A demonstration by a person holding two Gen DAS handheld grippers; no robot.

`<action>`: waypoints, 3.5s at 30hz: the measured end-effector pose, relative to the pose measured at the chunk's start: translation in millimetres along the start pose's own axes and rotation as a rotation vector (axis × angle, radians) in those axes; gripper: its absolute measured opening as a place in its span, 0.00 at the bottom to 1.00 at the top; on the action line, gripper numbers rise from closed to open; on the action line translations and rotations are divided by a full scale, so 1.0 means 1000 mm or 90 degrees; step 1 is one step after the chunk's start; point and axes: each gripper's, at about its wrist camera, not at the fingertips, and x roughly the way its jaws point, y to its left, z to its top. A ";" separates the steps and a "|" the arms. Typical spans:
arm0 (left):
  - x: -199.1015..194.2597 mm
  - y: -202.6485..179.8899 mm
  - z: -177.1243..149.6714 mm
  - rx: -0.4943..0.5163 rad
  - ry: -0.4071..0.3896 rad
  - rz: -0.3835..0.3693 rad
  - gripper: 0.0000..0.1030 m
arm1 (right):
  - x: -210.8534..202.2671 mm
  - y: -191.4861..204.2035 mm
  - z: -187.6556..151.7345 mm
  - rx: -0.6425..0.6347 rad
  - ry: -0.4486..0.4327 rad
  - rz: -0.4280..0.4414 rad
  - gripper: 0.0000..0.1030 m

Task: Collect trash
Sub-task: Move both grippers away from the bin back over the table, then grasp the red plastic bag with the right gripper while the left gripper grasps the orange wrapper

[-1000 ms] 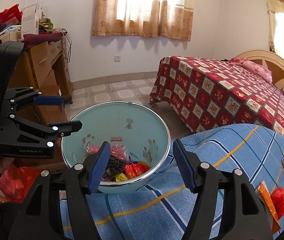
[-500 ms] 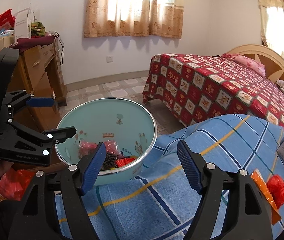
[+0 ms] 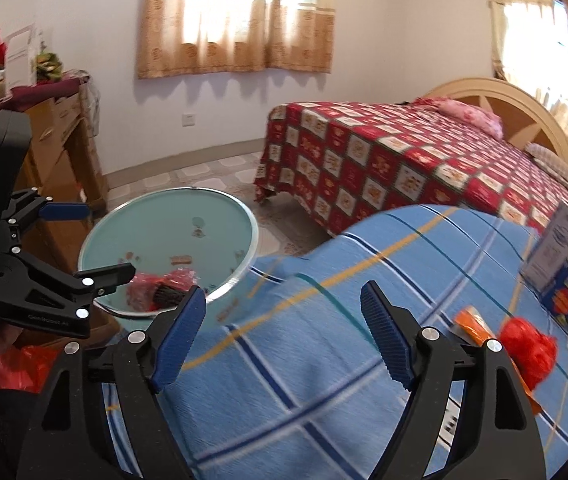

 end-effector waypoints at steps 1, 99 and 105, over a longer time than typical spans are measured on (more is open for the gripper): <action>0.000 -0.005 0.001 0.004 -0.001 -0.004 0.94 | -0.002 -0.005 -0.002 0.007 0.001 -0.004 0.77; 0.019 -0.290 0.061 0.104 0.038 -0.128 0.94 | -0.178 -0.268 -0.175 0.391 0.031 -0.279 0.23; 0.018 -0.257 0.056 0.112 0.038 -0.124 0.94 | -0.171 -0.259 -0.170 0.382 0.030 -0.270 0.23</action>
